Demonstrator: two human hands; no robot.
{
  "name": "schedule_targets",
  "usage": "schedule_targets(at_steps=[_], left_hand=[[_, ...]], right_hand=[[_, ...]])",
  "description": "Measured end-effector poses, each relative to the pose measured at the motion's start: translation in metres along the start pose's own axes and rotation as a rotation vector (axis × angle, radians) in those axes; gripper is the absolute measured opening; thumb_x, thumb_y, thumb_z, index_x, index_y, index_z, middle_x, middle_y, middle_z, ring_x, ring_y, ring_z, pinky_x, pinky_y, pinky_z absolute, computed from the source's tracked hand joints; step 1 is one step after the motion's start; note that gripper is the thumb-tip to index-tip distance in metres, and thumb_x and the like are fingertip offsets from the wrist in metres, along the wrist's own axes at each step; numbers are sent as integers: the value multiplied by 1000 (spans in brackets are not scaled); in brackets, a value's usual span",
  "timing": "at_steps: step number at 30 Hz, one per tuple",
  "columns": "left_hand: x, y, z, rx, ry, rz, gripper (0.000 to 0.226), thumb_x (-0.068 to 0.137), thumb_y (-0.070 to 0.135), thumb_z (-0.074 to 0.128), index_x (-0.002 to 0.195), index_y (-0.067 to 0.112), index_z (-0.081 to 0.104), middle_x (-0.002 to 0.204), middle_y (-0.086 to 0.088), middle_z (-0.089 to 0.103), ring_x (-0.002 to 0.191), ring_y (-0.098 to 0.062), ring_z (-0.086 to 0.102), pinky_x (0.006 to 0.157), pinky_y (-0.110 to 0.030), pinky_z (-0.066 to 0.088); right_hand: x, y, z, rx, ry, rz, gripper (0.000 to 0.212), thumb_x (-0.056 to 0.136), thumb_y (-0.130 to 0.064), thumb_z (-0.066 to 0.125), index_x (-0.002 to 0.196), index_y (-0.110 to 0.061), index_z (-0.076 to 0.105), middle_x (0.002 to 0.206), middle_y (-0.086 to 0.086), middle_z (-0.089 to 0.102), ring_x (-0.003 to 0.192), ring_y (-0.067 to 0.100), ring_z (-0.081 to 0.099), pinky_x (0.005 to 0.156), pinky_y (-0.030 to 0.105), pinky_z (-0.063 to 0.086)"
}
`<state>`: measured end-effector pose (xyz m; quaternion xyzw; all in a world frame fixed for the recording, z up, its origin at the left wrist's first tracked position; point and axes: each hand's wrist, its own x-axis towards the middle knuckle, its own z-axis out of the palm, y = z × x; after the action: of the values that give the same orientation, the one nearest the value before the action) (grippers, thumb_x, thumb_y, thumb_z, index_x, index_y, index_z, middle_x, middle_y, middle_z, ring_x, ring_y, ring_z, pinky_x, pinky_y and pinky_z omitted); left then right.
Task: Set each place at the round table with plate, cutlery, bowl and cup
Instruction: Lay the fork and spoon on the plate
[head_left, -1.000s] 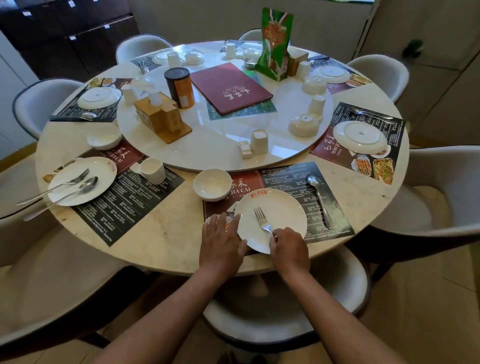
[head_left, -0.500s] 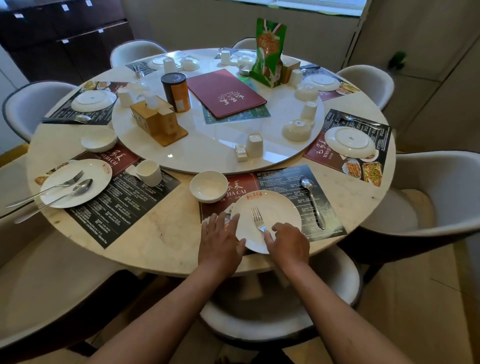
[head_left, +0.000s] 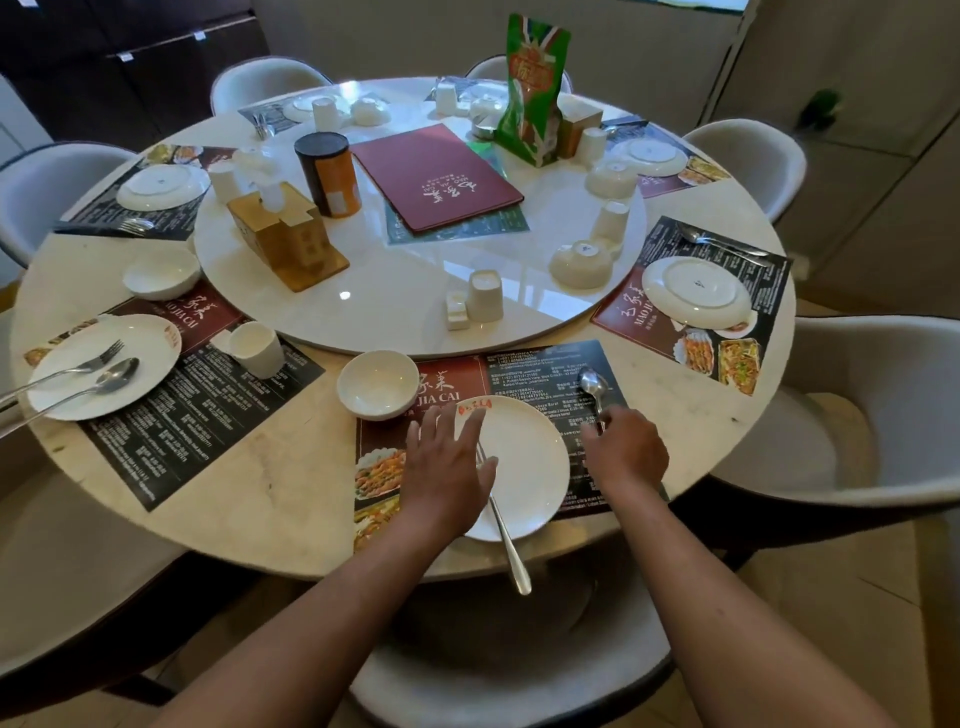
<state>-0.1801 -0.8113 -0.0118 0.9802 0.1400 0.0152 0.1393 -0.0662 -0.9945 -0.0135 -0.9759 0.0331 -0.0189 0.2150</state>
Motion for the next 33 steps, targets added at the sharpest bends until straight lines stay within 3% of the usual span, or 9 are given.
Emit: schedule_targets(at_steps=[7, 12, 17, 20, 23, 26, 28, 33], left_hand=[[10, 15, 15, 1, 48, -73, 64, 99, 48, 48, 156, 29, 25, 162, -8, 27, 152, -30, 16, 124, -49, 13], [3, 19, 19, -19, 78, -144, 62, 98, 44, 52, 154, 27, 32, 161, -9, 30, 151, -32, 19, 123, -49, 12], [-10, 18, 16, -34, 111, -173, 61, 97, 43, 54, 153, 26, 35, 159, -9, 33, 150, -33, 21, 122, -51, 15], [-19, 10, 16, -39, 113, -192, 62, 97, 48, 53, 153, 28, 35, 159, -8, 33, 150, -32, 22, 123, -51, 18], [-29, 1, 18, -18, 95, -196, 63, 97, 47, 53, 153, 29, 34, 160, -8, 33, 150, -32, 23, 123, -51, 20], [-39, -4, 18, -20, 98, -226, 64, 97, 46, 53, 155, 30, 31, 161, -8, 31, 151, -31, 22, 123, -49, 18], [-45, -6, 18, -20, 98, -234, 64, 97, 47, 53, 155, 31, 30, 161, -8, 30, 151, -30, 22, 124, -48, 18], [-57, -13, 17, -11, 84, -220, 65, 97, 48, 53, 155, 32, 30, 161, -6, 30, 151, -28, 22, 124, -48, 17]], right_hand=[[43, 9, 20, -26, -78, -18, 23, 89, -29, 70, 109, -17, 70, 103, 7, 72, 91, 29, 68, 69, 30, 43], [62, 12, 21, -53, -134, -37, 19, 90, -17, 61, 104, -9, 72, 97, 16, 73, 87, 37, 69, 75, 37, 54], [52, 13, 18, 146, -122, -39, 20, 91, -13, 53, 93, -11, 73, 93, 15, 73, 81, 36, 65, 67, 34, 51], [22, 4, 11, 386, -101, -22, 28, 94, -9, 51, 109, -15, 73, 101, 13, 74, 82, 30, 63, 67, 30, 43], [-15, -7, 5, 540, -135, -12, 44, 92, -3, 51, 131, -16, 64, 109, 10, 73, 80, 21, 64, 62, 24, 45], [-42, -13, 8, 560, -246, -66, 42, 90, -8, 64, 130, -20, 66, 86, 1, 73, 64, 11, 60, 52, 22, 41], [-53, -17, 13, 538, -300, -96, 39, 87, -11, 72, 126, -19, 68, 73, -3, 68, 62, 9, 62, 54, 21, 43], [-74, -21, 24, 420, -304, -158, 31, 86, -14, 72, 117, -16, 74, 77, 0, 74, 70, 15, 68, 70, 29, 55]])
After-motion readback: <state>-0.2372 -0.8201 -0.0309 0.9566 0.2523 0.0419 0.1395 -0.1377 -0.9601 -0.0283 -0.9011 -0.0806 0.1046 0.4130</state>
